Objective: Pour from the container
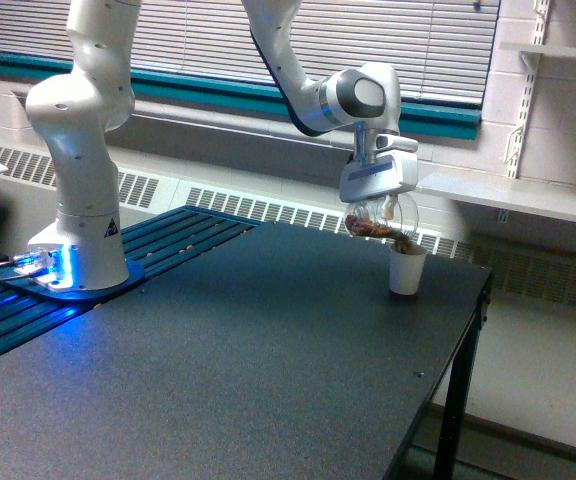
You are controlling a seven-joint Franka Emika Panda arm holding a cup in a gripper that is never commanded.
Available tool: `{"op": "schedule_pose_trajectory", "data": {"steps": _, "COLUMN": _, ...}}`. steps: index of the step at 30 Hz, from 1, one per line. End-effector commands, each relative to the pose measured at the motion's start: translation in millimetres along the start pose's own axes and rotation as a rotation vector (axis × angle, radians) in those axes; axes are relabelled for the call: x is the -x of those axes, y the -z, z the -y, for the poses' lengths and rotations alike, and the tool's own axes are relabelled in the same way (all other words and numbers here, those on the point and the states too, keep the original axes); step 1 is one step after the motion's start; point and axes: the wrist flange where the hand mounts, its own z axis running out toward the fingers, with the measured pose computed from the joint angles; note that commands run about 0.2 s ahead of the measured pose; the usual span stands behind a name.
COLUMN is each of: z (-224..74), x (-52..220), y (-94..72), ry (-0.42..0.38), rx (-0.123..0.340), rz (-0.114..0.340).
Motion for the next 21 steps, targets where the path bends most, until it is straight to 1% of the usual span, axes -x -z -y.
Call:
{"op": "schedule_pose_trajectory", "data": {"steps": 1, "z": 1, "x": -6, "y": 5.4, "ry": 0.022, "rx": 0.014, "rz": -0.013}}
{"op": "schedule_pose_trajectory", "data": {"steps": 11, "z": 6, "x": -9, "y": 8.7, "ry": 0.062, "rx": 0.037, "rz": -0.011}}
{"op": "schedule_pose_trajectory", "data": {"steps": 21, "z": 13, "x": -9, "y": 8.4, "ry": 0.107, "rx": 0.052, "rz": -0.005}}
